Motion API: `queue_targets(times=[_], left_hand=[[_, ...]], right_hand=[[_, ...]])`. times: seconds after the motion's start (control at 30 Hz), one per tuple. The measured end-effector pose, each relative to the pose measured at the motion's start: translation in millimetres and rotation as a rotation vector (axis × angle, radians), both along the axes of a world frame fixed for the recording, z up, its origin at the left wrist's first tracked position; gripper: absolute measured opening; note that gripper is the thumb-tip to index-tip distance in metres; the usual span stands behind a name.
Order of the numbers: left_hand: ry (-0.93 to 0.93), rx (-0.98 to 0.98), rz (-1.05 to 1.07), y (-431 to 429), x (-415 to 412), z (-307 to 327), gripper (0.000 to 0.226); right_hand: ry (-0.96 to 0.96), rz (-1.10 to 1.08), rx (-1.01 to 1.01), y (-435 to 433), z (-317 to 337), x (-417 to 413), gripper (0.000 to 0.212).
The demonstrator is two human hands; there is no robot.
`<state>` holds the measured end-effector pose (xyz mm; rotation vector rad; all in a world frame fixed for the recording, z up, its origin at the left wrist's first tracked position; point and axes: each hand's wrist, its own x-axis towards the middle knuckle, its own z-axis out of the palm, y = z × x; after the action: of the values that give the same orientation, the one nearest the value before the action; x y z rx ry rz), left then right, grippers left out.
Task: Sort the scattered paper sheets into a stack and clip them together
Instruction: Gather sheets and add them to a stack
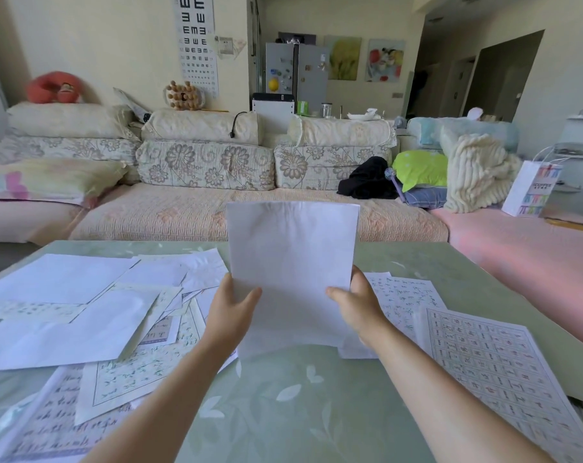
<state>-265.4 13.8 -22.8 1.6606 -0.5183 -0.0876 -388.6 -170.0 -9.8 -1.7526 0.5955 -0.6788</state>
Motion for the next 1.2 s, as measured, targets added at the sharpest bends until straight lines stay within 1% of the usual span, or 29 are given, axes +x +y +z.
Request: queue_targets(times=[0.1,0.2,0.27,0.3,0.37,0.43,0.5,0.57,0.73,0.83,0.87,0.93,0.97,1.03,1.1,1.13,1.2], left_hand=[[-0.002,-0.002,0.016,-4,-3,4,0.020],[-0.042,0.068,-0.034,-9,-9,13,0.022],[-0.020,0.114,-0.059,-12,-14,20,0.017],[-0.009,0.126,-0.075,-17,-19,26,0.019],[0.041,0.144,-0.099,-28,-25,31,0.026],[0.070,0.182,-0.129,-47,-38,34,0.023],[0.066,0.235,-0.164,-71,-53,34,0.023],[0.033,0.322,-0.221,-98,-71,31,0.028],[0.049,0.503,-0.363,-168,-121,14,0.028],[0.039,0.610,-0.440,-200,-149,0,0.029],[0.004,0.659,-0.454,-208,-156,-5,0.028],[-0.107,0.779,-0.456,-221,-170,-15,0.028],[-0.146,0.822,-0.455,-226,-174,-20,0.029],[-0.205,0.895,-0.446,-234,-182,-29,0.031],[-0.245,0.952,-0.410,-239,-188,-35,0.035],[-0.233,0.961,-0.400,-241,-189,-37,0.038],[-0.160,0.916,-0.429,-242,-189,-40,0.045]], right_hand=[[0.016,-0.025,-0.004,-2,2,-2,0.027],[0.009,-0.058,-0.013,-6,5,-11,0.026],[0.004,-0.074,0.001,-12,12,-20,0.024],[0.009,-0.081,0.009,-18,15,-28,0.024],[0.035,-0.090,0.021,-30,19,-40,0.028],[0.069,-0.120,0.040,-44,19,-58,0.035],[0.107,-0.167,0.052,-60,17,-79,0.043],[0.159,-0.207,0.055,-78,12,-105,0.046],[0.345,-0.327,0.035,-120,-4,-176,0.054],[0.484,-0.383,-0.057,-137,-17,-211,0.055],[0.529,-0.397,-0.094,-142,-20,-219,0.054],[0.646,-0.411,-0.154,-148,-24,-235,0.046],[0.720,-0.417,-0.185,-150,-25,-241,0.035],[0.853,-0.433,-0.224,-153,-28,-251,0.016],[0.966,-0.415,-0.246,-155,-30,-255,0.007],[1.005,-0.395,-0.250,-158,-32,-256,0.012],[1.026,-0.363,-0.252,-162,-35,-256,0.035]])
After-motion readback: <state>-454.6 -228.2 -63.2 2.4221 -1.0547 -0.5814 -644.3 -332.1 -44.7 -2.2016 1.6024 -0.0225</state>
